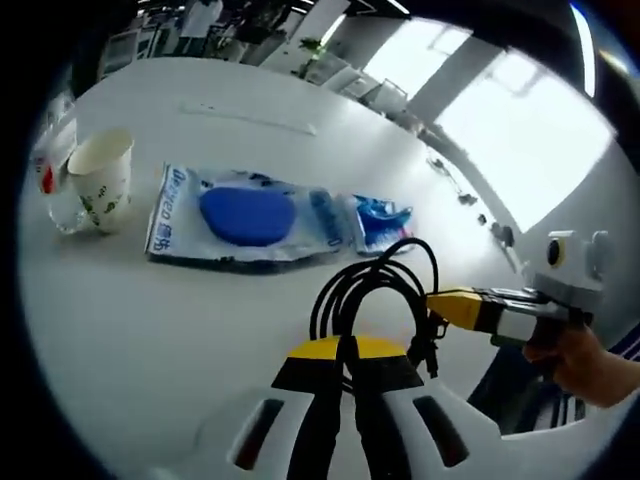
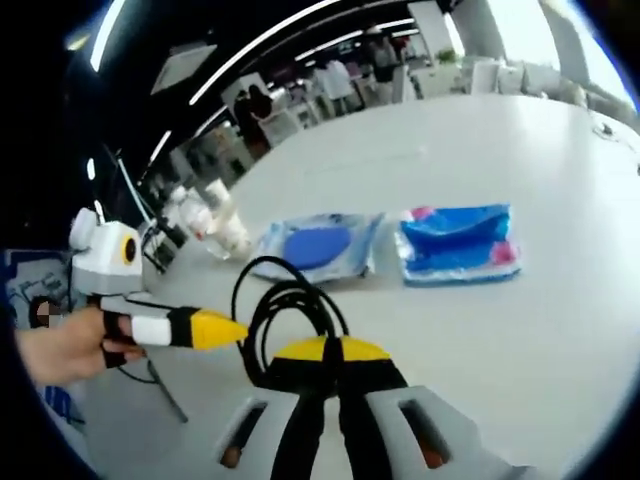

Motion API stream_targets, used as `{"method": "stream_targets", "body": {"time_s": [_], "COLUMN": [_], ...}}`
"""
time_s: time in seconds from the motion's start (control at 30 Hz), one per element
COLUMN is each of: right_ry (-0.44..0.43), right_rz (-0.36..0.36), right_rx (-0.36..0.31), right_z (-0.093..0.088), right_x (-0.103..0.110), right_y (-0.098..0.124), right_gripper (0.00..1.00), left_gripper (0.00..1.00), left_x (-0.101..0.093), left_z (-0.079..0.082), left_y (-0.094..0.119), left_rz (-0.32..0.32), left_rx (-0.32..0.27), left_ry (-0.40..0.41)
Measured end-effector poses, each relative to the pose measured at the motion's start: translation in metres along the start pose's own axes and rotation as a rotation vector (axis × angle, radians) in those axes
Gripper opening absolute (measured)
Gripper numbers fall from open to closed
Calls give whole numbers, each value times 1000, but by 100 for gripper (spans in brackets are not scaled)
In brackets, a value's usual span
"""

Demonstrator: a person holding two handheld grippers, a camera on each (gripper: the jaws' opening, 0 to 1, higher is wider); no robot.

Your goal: Arrange the tabletop items into an orderly group along one side of the table until the central work area is clear of visible clutter.

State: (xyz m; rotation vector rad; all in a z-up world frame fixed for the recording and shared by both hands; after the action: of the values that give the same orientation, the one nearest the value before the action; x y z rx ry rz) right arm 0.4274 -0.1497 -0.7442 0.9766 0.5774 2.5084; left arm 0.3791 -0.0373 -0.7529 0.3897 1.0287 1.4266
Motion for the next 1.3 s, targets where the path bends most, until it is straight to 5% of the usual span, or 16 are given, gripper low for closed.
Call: {"method": "stream_targets", "body": {"time_s": [0.53, 0.67, 1.3], "right_ry": [-30, -38, -79], "right_rz": [-47, -49, -46], "right_rx": [-28, -21, -24], "right_z": [2, 1, 9], "right_x": [-38, -47, -84], "right_y": [27, 29, 37], "right_gripper": [0, 0, 0], "left_gripper": [0, 0, 0], "left_x": [-38, -41, -67], "left_z": [1, -1, 11], "left_y": [-24, -33, -58], "left_rz": [-40, -51, -43], "left_rx": [29, 57, 67], "left_ry": [-35, 10, -24]}}
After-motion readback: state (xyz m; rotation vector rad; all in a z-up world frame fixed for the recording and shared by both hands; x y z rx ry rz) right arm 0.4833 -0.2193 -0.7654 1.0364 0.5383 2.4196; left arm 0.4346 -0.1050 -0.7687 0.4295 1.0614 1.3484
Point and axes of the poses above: the point that each gripper's makers call its tool centre point, and the gripper's own axes: y roughly backward along the fingers, x roughly to its left, z roughly out of its top, the point moved 3 cm from there along y, roughly backward along the fingers, and after that the axes turned 14 degrees about z, right-handed, at the moved point
